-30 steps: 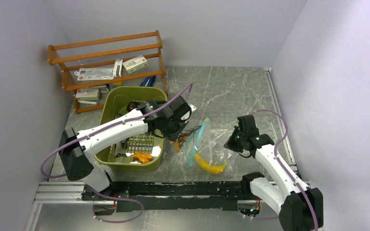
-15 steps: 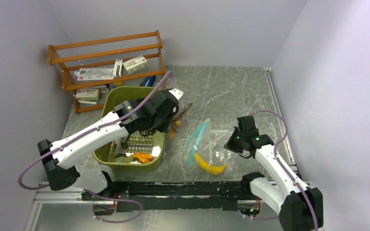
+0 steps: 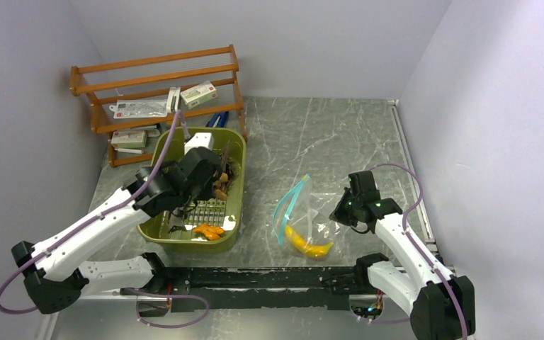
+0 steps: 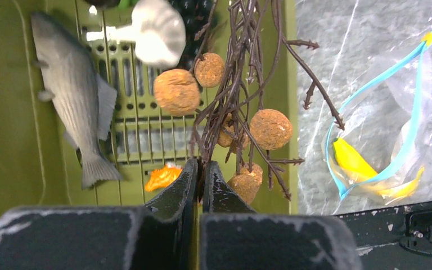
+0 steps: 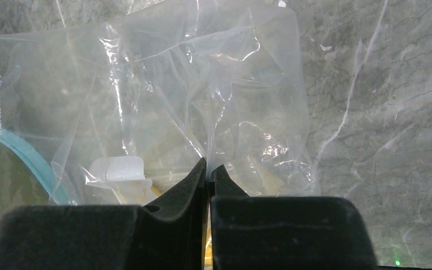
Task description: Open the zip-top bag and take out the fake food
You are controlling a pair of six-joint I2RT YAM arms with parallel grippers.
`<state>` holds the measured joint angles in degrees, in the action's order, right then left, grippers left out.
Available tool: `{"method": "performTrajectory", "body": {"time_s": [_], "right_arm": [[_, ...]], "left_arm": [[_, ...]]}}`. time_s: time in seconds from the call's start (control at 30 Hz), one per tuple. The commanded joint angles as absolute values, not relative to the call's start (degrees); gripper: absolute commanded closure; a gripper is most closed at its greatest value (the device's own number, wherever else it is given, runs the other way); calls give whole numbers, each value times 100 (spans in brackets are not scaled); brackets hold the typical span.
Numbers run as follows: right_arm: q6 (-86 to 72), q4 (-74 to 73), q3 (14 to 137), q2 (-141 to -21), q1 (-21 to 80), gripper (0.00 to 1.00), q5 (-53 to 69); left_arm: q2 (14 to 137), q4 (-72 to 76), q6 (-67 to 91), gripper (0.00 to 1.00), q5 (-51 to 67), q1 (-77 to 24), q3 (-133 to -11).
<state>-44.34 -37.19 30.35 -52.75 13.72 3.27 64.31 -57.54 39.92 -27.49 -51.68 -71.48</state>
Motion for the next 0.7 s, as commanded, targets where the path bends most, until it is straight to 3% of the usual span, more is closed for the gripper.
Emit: {"method": "performTrajectory", "body": {"time_s": [0.0,0.17,0.4,0.53,0.67], "right_arm": [[-4459,-3687,2924,-5242,1353,98,368],[-4521,-3599,2818,-5232,1350,97,494],[-4553,-3497,2764,-5266,1349,96,599],[-4543,-3482,2770,-5302,1347,96,623],[-4553,-3431,2742,-5319,1348,96,659]], "left_arm": [[5998,-5920,4704,93,-2510,-5166,-6603],[5646,-6039,5117,93,-1945,-5156,-5939],[5915,-5879,4502,93,-1243,-5165,-5603],[6273,-5881,4162,77,-1172,-5163,-5669],[6517,-5805,4032,70,-1173,-5163,-5712]]}}
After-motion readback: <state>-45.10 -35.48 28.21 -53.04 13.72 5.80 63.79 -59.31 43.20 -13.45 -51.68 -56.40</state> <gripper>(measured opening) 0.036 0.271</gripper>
